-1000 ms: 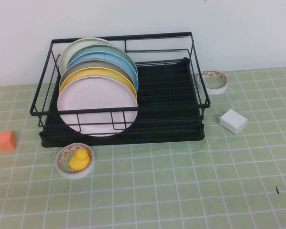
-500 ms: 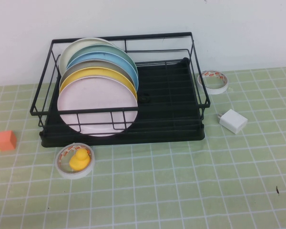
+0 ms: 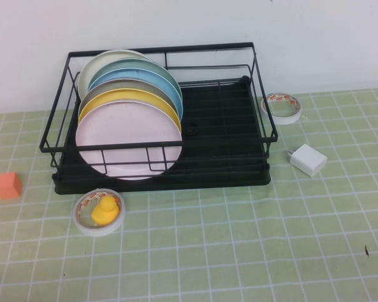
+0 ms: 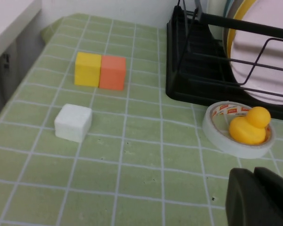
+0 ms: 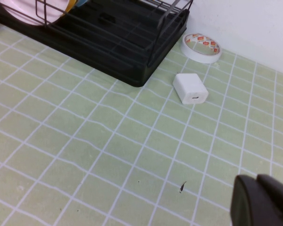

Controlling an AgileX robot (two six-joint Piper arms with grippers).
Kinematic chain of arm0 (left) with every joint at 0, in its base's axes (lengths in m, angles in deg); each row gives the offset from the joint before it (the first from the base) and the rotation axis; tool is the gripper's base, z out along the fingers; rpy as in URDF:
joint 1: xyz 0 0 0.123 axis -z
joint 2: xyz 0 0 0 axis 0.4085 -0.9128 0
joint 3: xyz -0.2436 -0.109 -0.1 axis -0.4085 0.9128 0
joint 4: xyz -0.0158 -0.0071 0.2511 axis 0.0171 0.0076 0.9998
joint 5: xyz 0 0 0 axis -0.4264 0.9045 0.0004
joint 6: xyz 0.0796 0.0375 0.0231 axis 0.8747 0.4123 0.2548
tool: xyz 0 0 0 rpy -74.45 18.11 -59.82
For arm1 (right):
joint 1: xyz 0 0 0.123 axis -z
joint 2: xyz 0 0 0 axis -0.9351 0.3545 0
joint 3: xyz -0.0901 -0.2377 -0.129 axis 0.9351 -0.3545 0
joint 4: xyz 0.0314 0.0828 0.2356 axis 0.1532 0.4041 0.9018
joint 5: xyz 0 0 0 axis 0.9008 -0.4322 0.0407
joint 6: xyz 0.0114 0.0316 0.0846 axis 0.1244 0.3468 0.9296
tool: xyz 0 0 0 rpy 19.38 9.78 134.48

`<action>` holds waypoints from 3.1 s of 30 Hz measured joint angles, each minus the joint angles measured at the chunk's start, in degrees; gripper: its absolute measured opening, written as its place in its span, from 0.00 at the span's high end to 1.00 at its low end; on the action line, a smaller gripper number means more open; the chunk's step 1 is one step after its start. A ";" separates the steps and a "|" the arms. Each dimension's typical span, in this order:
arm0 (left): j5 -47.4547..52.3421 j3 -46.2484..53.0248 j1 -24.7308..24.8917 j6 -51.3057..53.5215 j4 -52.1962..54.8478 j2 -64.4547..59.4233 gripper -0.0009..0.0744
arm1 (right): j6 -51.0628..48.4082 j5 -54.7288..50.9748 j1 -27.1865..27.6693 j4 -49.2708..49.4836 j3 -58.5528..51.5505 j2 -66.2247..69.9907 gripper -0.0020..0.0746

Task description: Place plate on rack

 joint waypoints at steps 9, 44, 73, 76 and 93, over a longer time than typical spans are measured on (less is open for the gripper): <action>0.18 0.00 2.50 -1.56 1.14 0.00 0.99 | 0.00 0.00 0.00 0.00 0.00 0.00 0.97; 0.31 -0.10 3.14 0.87 2.51 0.12 0.99 | 0.00 0.00 0.00 0.02 0.00 0.00 0.98; 0.40 -0.10 3.14 0.87 2.61 0.12 0.99 | 0.00 5.95 14.24 0.23 -5.72 -5.50 0.98; 0.40 -0.10 3.14 0.87 2.61 0.12 0.99 | 0.00 7.54 15.29 1.16 -9.54 -7.85 0.98; 0.53 -0.10 3.14 0.87 2.81 0.12 0.99 | 0.00 15.74 15.43 0.04 -20.15 -9.55 0.98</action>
